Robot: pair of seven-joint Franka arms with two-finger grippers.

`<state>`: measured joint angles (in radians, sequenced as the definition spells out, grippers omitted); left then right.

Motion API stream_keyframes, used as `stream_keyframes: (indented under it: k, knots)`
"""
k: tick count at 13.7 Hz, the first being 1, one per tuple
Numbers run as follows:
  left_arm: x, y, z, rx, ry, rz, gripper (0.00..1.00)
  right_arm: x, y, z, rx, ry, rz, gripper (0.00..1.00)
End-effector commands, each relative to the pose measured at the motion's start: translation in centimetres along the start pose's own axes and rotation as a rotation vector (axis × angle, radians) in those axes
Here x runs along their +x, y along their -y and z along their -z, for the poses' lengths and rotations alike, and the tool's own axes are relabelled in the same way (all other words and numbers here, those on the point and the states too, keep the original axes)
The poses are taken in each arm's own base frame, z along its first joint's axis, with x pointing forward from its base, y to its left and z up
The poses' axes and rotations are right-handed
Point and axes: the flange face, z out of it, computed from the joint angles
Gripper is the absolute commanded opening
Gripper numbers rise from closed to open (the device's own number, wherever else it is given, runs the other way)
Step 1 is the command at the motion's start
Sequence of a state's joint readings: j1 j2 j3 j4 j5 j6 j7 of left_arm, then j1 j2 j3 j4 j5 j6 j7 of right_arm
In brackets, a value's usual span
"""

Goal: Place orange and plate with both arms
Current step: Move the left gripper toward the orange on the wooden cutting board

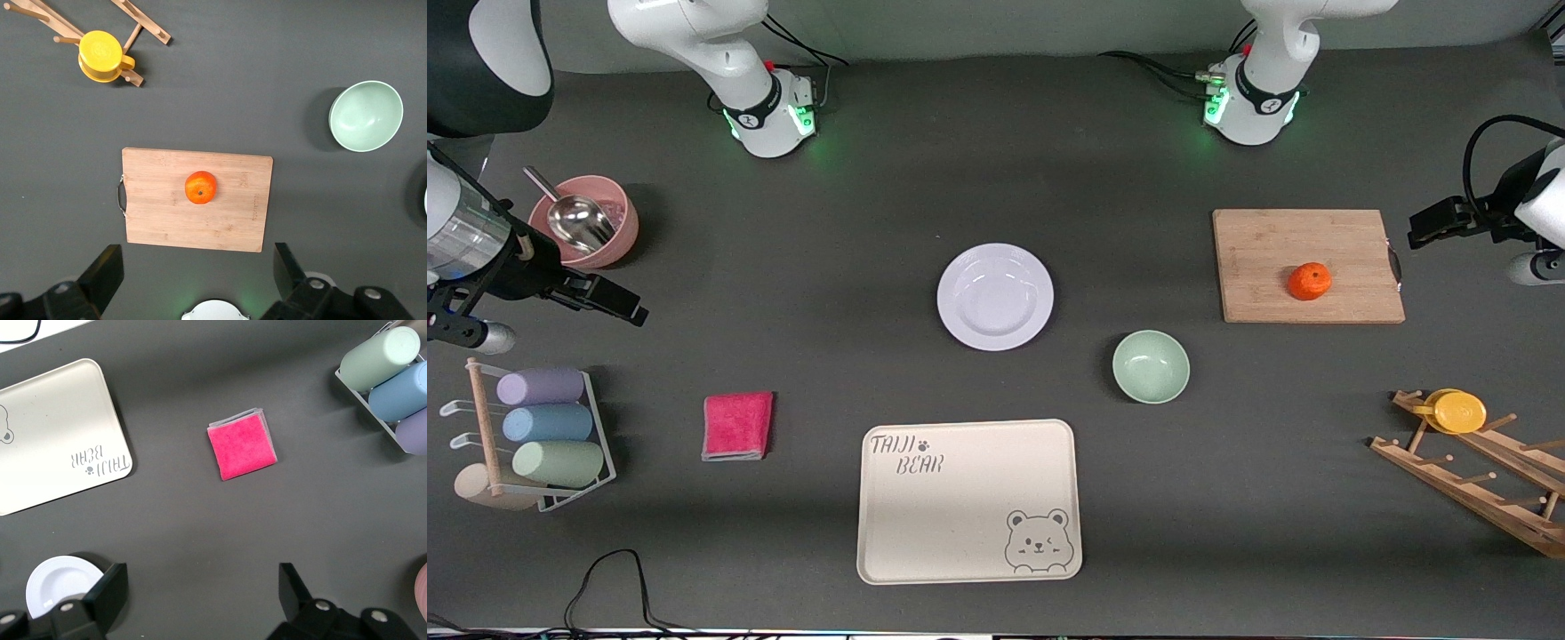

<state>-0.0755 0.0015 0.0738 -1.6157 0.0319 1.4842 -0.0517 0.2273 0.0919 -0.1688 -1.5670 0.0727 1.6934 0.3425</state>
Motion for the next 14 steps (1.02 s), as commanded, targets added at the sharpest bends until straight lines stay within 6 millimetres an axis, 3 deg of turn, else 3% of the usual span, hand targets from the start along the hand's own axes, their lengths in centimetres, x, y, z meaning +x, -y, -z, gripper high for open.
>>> stream_keyframes:
  k: [1, 8, 14]
  knots:
    - [0.1, -0.5, 0.4, 0.01, 0.004, 0.005, 1.0, -0.2, 0.5, 0.7, 0.01, -0.015, -0.021, 1.0]
    - [0.1, 0.3, 0.2, 0.001, 0.013, 0.015, 1.0, -0.2, 0.8, 0.9, 0.011, -0.017, -0.016, 1.0]
    - [-0.6, 0.1, 0.2, 0.007, 0.041, 0.006, 1.0, -1.3, 3.1, 0.5, -0.005, -0.013, 0.035, 1.0]
